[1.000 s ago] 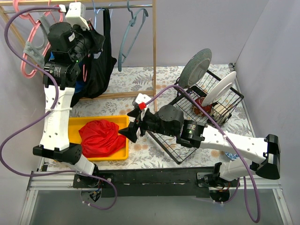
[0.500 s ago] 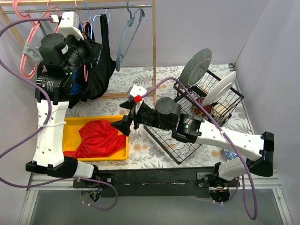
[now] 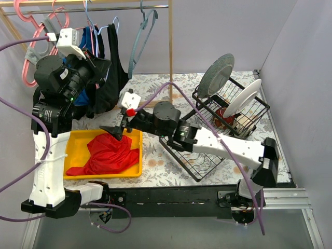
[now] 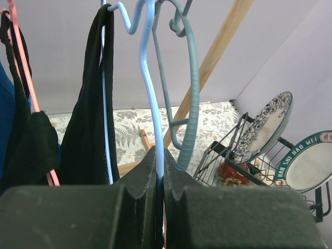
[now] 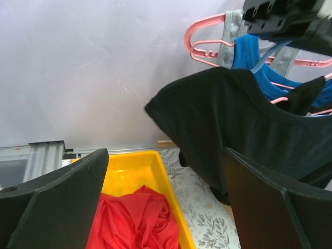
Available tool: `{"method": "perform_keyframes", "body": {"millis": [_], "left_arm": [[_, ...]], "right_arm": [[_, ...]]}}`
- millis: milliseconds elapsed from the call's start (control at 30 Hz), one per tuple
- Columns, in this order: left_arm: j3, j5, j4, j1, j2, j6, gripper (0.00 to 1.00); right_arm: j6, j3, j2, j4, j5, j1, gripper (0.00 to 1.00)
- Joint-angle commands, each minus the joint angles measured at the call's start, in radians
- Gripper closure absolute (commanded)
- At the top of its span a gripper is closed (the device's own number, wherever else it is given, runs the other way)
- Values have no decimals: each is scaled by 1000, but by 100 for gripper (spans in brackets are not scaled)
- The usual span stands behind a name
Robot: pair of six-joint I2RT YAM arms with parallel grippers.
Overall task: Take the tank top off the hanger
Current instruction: Pick up the hanger from the clothesline.
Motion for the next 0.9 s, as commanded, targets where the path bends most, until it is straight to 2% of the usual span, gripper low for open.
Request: {"method": "perform_keyframes", "body": {"millis": [0,133,233,267,333,367,433,467,533,567,733,867], "left_arm": [[-12,47,115,-3,-65,-39,100],[28,39,91,-3,-56,-36,100],[35,41,88,-3,-59,-36,100],[37,42,89,-1,-59,-38,100],[42,36,92,-3,-58,-35,100],[48,28,95,-3,-58,-30,100],[46,19,103,-3,-47,-10,100],[51,18,108,-1,-36,-3,100],[86,8,100,-3,8,19,100],[107,-14,80,-3,25,25,100],[141,-76,124,-1,63,54,100],[198,-110,97,-3,109,71,100]], "right_arm": [[-51,110,105,95,15,2,1],[-55,181,195,112,125,2,4],[-66,154,211,217,154,1,7],[-66,155,217,231,166,1,20],[-57,175,224,225,185,1,36],[-49,176,223,218,199,1,50],[-41,167,202,204,205,1,59],[-46,149,191,201,191,2,70],[-60,135,163,193,182,2,85],[-63,127,154,184,185,2,98],[-45,74,102,158,191,1,99],[-17,9,68,179,145,2,99]]}}
